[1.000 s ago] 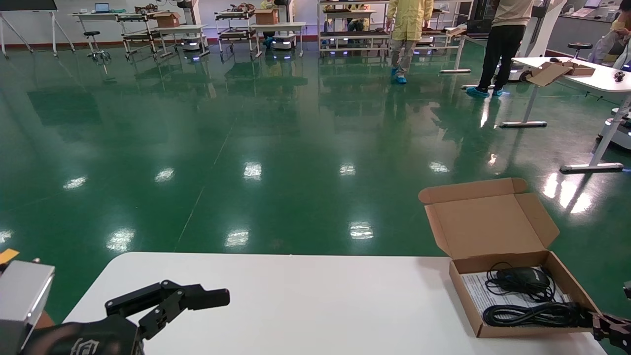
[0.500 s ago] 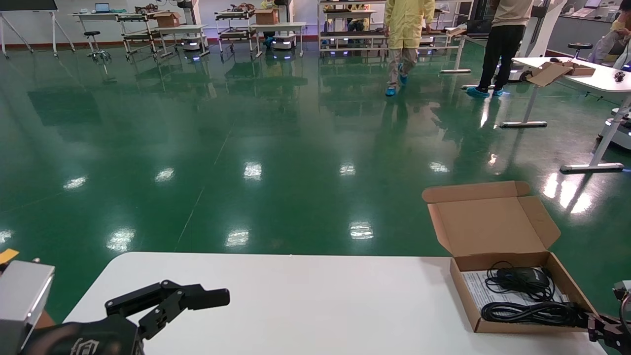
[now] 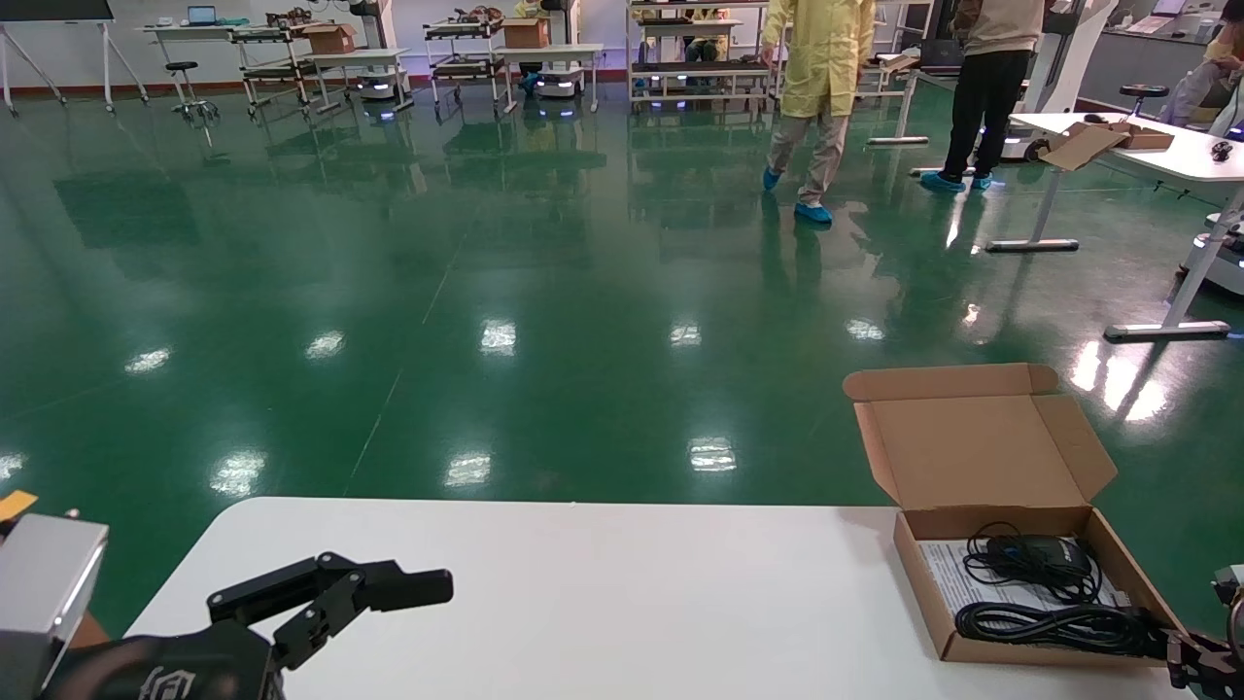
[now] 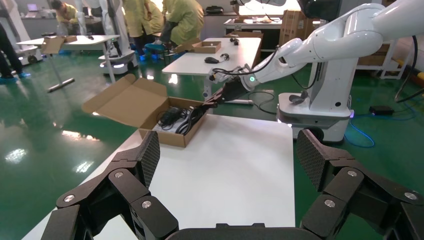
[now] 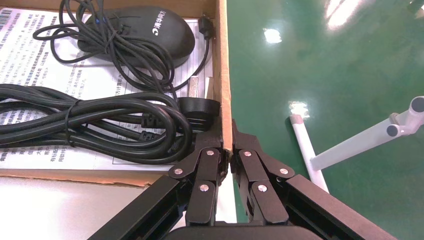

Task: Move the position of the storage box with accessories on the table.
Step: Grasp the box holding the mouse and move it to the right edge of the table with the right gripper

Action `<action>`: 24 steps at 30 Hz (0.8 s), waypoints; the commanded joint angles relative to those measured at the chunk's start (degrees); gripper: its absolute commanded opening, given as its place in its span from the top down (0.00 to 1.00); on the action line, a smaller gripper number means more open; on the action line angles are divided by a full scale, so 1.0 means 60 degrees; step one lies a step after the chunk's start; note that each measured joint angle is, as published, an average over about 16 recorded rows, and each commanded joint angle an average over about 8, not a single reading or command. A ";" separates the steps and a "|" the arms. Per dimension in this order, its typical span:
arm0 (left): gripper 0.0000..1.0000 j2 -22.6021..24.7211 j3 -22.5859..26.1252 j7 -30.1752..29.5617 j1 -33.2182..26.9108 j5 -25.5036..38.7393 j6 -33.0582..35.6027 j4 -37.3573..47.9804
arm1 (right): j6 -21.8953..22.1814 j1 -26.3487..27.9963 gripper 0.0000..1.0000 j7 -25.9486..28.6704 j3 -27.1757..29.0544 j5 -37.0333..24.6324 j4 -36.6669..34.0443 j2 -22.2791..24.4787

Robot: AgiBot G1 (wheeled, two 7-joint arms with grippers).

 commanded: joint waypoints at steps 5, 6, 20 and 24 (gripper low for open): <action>0.00 0.0000 0.0000 0.0000 0.0000 0.0000 0.0000 0.0000 | -0.0029 0.0004 0.00 -0.0066 -0.0021 -0.0031 -0.0016 0.0040; 0.00 0.0000 0.0000 0.0000 0.0000 0.0000 0.0000 0.0000 | -0.0031 0.0006 0.00 -0.0071 -0.0022 -0.0032 -0.0018 0.0044; 0.00 0.0000 0.0000 0.0000 0.0000 0.0000 0.0000 0.0000 | -0.0074 0.0046 0.00 -0.0128 0.0002 0.0002 -0.0011 0.0124; 0.00 0.0000 0.0000 0.0000 0.0000 0.0000 0.0000 0.0000 | -0.0108 0.0102 0.00 -0.0149 0.0023 0.0032 0.0013 0.0177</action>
